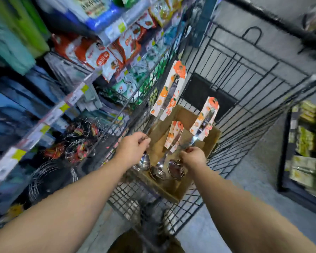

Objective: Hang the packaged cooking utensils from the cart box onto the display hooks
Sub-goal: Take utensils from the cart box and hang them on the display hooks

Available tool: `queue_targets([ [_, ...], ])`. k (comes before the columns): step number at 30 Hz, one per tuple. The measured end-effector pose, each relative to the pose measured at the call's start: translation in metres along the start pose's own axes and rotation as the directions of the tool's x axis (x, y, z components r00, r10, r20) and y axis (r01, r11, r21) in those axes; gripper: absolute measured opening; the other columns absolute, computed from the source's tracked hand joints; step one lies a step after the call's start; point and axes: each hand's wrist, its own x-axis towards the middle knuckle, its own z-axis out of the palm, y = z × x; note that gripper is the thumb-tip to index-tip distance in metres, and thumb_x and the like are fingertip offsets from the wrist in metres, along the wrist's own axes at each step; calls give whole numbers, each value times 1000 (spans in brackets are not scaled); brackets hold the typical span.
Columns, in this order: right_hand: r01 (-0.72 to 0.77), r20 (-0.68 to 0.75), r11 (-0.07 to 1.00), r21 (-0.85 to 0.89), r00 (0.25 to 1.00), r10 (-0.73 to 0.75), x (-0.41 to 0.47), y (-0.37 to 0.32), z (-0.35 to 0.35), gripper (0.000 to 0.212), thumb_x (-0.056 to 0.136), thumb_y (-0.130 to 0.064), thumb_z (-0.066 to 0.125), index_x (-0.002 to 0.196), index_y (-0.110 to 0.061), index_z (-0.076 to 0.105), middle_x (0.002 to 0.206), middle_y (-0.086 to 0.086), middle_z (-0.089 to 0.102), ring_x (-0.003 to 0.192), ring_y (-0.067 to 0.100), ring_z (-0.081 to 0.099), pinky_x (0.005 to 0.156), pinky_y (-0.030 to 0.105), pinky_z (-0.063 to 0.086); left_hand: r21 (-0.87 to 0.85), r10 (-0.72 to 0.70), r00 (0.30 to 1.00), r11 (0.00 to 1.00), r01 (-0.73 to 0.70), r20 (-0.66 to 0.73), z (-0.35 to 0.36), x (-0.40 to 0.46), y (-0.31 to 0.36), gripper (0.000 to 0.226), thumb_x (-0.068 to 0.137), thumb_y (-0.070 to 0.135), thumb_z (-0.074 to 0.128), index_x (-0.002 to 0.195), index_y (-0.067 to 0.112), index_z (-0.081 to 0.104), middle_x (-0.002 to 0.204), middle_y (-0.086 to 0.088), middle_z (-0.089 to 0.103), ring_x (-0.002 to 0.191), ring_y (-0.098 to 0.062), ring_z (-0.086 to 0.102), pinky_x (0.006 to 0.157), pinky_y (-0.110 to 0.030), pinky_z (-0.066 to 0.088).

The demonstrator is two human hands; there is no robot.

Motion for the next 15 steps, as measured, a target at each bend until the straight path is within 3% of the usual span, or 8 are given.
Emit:
queue_targets([
  [4, 164, 16, 986, 35, 986, -164, -42, -23, -19, 18, 87, -17, 64, 103, -11, 69, 96, 7, 70, 87, 23, 65, 75, 26, 48, 64, 60, 994, 996, -55, -87, -19, -44, 23, 19, 90, 33, 58, 80, 19, 66, 77, 3, 70, 74, -21, 64, 68, -33, 53],
  [8, 338, 67, 941, 16, 939, -338, -94, -41, -29, 18, 88, -18, 63, 105, -13, 63, 98, 4, 65, 90, 22, 62, 74, 22, 42, 17, 89, 963, 996, -87, -255, -35, -106, 40, 19, 91, 28, 60, 90, 11, 68, 84, -4, 68, 79, -22, 60, 69, -28, 44],
  [12, 571, 151, 820, 34, 808, -569, -164, -47, -41, 21, 91, -19, 62, 109, -10, 58, 98, -1, 57, 93, 16, 54, 77, 19, 36, -165, 18, 887, 981, -106, -462, -56, -182, 40, 23, 88, 24, 65, 108, 12, 64, 91, -1, 66, 87, -20, 63, 80, -27, 46],
  [15, 717, 238, 696, 31, 671, -702, -229, -52, -47, 21, 93, -23, 60, 110, -13, 56, 96, 4, 64, 88, 21, 59, 73, 24, 39, -254, -39, 794, 956, -148, -606, -85, -245, 33, 14, 87, 25, 65, 100, 21, 62, 89, -2, 68, 86, -24, 66, 84, -38, 52],
])
